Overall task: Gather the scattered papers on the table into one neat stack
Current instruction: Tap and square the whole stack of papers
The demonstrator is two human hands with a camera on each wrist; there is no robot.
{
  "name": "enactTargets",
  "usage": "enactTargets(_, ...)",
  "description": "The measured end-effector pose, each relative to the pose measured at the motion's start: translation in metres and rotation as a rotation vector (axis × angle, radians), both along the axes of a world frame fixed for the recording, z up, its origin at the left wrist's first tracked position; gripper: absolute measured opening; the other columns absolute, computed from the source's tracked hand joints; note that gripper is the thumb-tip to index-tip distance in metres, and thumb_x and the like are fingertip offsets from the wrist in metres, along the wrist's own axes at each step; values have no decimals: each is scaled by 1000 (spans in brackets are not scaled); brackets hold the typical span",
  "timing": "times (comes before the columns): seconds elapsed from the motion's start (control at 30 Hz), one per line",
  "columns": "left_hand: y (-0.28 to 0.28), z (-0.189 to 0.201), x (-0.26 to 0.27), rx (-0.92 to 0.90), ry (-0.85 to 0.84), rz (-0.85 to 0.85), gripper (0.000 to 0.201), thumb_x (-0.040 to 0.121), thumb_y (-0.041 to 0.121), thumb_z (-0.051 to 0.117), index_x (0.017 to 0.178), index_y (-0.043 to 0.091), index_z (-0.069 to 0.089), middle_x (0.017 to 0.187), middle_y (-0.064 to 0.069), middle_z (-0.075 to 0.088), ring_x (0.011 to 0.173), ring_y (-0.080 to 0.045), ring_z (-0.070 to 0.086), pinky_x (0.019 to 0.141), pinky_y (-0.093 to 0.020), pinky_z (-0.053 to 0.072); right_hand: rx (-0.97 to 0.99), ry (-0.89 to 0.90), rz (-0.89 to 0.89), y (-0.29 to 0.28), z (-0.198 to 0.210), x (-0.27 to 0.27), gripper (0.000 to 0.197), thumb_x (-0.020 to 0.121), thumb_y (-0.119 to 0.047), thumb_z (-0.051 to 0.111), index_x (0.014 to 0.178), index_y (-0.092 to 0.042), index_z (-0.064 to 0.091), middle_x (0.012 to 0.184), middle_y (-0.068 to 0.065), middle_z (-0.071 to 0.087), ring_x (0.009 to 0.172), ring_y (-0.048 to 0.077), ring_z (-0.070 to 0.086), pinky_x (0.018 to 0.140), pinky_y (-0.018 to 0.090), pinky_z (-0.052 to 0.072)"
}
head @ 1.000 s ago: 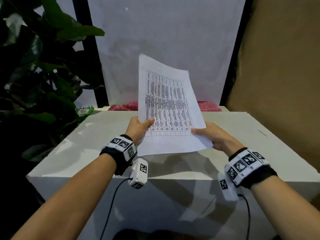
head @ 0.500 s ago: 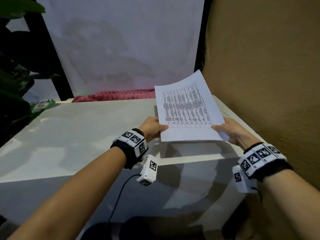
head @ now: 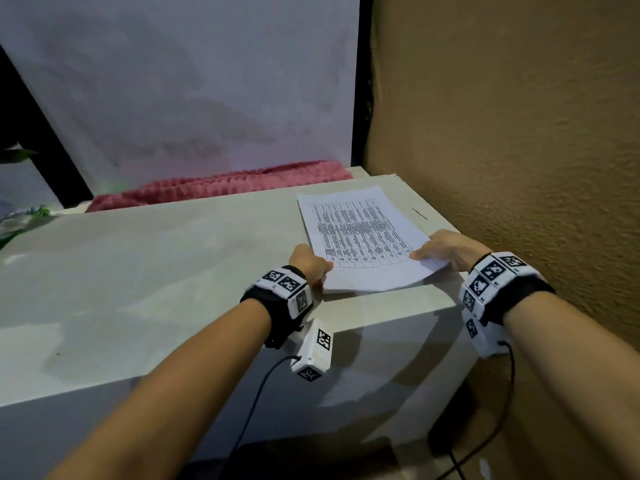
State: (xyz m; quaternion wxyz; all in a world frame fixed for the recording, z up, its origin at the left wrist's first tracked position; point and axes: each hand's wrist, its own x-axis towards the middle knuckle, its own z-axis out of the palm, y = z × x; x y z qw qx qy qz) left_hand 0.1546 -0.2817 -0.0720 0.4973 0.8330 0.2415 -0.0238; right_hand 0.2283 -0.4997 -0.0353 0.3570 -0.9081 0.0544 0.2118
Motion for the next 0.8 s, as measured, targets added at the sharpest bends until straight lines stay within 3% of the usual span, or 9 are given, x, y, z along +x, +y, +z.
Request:
enactTargets(0.1,1,2,4,1,-10,17,31,87,8,64,59,-2,53,34,-6,54,40,-20,56,52,-29,44,-34,63,-22,5,1,-1,12,93,-8,53,95,4,51,99,17,53,67,28,57,46,37,56)
enactTargets(0.17,2,7,8,-11,-13,7,23,87,8,63,78,-13,61,63,-23,67,69,-34,66,68,-39,52,-66,23,-34,9,-1,3,20,93,-1,50,72,-1,48,84,15,55,60,22,53,39,30,52)
enactTargets(0.2,3,9,10,-9,0,-3,22,88,6,61,78,-13,60,60,-21,68,70,-37,64,70,-39,52,-76,-41,-41,12,-3,5,22,92,0,50,70,-1,48,81,14,55,61,21,53,43,30,50)
enactTargets(0.27,5,12,15,22,57,-33,29,89,-2,55,60,-4,51,29,-3,53,54,-26,52,64,-33,47,-103,-146,-48,19,-6,8,8,90,0,54,87,8,55,97,23,61,82,31,59,67,37,53)
enactTargets(0.37,8,16,18,43,78,-62,29,88,-4,55,64,11,46,19,8,41,52,-16,48,45,-17,46,-196,-239,-36,26,-10,13,35,86,-3,60,117,12,53,121,28,57,112,39,55,92,43,50)
enactTargets(0.43,10,16,19,37,67,-55,31,87,-2,58,67,16,42,20,15,41,54,-13,49,36,-10,44,-239,-264,-20,26,-10,14,36,85,-4,62,117,12,54,121,28,58,113,39,55,91,39,47)
enactTargets(0.5,11,16,21,38,64,-67,33,87,-2,57,67,16,40,20,18,41,50,-11,52,39,-11,46,-258,-294,-16,26,-11,16,33,85,-4,62,113,12,55,121,28,58,113,38,55,88,37,47)
enactTargets(0.7,15,17,22,80,63,-85,34,91,-2,52,63,13,38,20,16,40,24,0,48,31,-7,39,-305,-289,56,28,-15,18,29,81,-6,67,103,11,57,116,28,60,108,39,56,70,27,36)
enactTargets(0.8,14,18,21,100,55,-71,35,91,-2,52,63,12,37,19,15,39,31,-5,52,30,-8,37,-321,-313,70,27,-19,22,24,83,-6,66,98,11,58,112,28,61,106,39,57,68,26,35)
